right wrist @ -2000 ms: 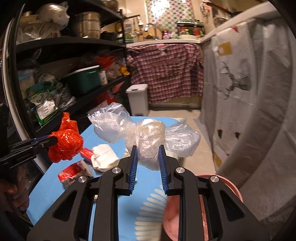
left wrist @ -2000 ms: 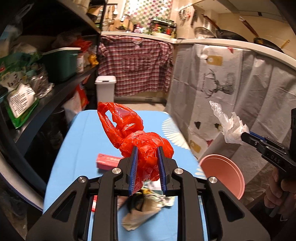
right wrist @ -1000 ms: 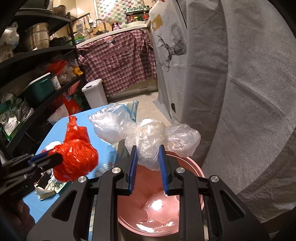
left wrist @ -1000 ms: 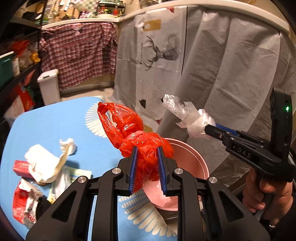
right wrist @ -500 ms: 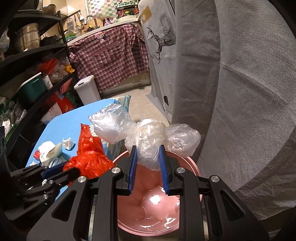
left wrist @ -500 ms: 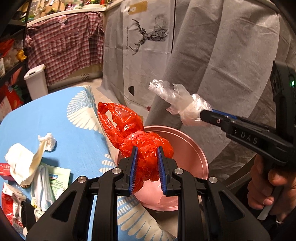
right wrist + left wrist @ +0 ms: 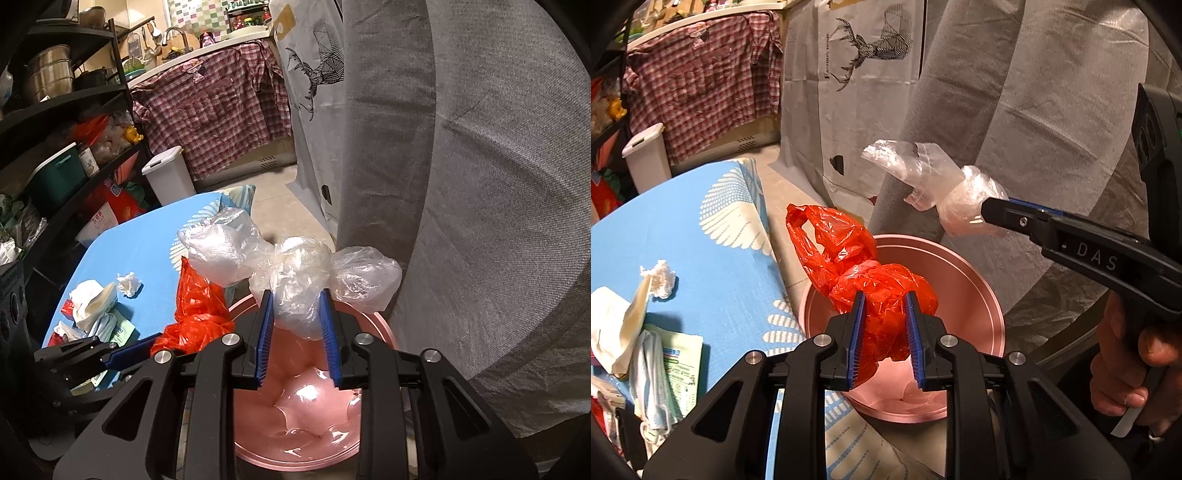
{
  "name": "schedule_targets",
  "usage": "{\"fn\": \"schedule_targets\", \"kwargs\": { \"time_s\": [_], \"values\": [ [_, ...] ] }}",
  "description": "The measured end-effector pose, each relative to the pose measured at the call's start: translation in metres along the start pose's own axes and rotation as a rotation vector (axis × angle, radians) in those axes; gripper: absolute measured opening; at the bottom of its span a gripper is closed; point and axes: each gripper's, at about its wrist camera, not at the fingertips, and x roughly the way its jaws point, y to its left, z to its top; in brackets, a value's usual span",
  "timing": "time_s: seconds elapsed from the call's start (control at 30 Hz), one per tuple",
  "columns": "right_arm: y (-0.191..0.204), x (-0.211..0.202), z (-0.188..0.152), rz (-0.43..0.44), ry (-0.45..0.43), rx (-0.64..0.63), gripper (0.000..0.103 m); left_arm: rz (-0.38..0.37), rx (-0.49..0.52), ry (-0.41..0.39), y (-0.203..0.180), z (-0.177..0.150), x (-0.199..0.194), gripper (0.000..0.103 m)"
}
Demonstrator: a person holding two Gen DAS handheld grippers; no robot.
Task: Collect trash
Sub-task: 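Carry the red bag and clear bag over the pink bin with both tools, then open both tools to drop the bags into the pink bin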
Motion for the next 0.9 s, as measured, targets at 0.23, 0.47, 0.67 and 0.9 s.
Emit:
{"fn": "schedule_targets", "kwargs": {
  "time_s": [0.23,0.47,0.67,0.9],
  "values": [
    [-0.001,0.002,-0.001,-0.025,0.003,0.006,0.045,0.003,-0.026,0.009,0.007,0.000,0.001,0.034],
    [0.000,0.001,0.000,-0.021,-0.010,0.000,0.045,0.025,-0.042,-0.015,0.017,-0.001,-0.012,0.034],
    [0.009,-0.006,0.000,-0.018,-0.037,-0.034,0.045,0.045,-0.057,-0.050,0.031,-0.002,-0.035,0.034],
    [0.025,-0.020,-0.001,0.007,-0.081,-0.078,0.045,0.070,-0.080,-0.092,0.045,-0.004,-0.062,0.034]
  ]
}}
